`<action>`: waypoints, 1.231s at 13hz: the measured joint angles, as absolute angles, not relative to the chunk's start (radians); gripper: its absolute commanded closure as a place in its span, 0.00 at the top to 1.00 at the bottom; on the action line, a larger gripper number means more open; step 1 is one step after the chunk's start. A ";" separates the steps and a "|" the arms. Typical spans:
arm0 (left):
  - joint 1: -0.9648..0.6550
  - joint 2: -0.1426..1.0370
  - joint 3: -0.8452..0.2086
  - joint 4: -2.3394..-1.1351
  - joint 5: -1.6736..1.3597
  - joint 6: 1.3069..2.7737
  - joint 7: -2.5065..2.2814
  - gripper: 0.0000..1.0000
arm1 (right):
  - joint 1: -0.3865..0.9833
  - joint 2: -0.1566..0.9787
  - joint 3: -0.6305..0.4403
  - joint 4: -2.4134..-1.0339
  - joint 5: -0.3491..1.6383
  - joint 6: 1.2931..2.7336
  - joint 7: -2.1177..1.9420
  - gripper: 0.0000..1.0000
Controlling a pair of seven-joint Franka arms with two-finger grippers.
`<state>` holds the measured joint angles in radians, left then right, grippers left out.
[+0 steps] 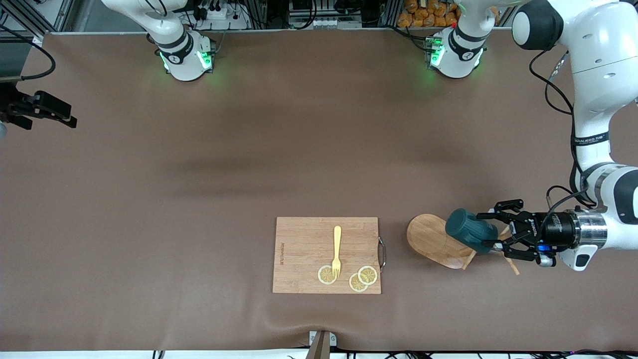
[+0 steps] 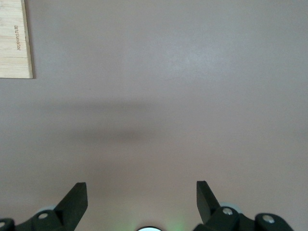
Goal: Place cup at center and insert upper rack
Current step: 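Open the left gripper to release the mug handle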
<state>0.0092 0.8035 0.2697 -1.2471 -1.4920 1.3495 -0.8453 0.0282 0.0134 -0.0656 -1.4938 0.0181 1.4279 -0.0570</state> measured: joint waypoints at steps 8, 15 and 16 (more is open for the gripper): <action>0.057 0.789 0.230 -1.224 -1.498 1.319 -0.862 1.00 | 0.028 0.013 -0.064 -1.494 0.018 1.428 -0.059 1.00; 0.058 0.575 0.236 -1.204 -1.348 1.317 -0.905 1.00 | 0.028 0.013 -0.063 -1.494 0.018 1.431 -0.063 1.00; 0.058 0.545 0.236 -1.204 -1.298 1.317 -0.895 1.00 | 0.028 0.013 -0.063 -1.494 0.018 1.432 -0.063 1.00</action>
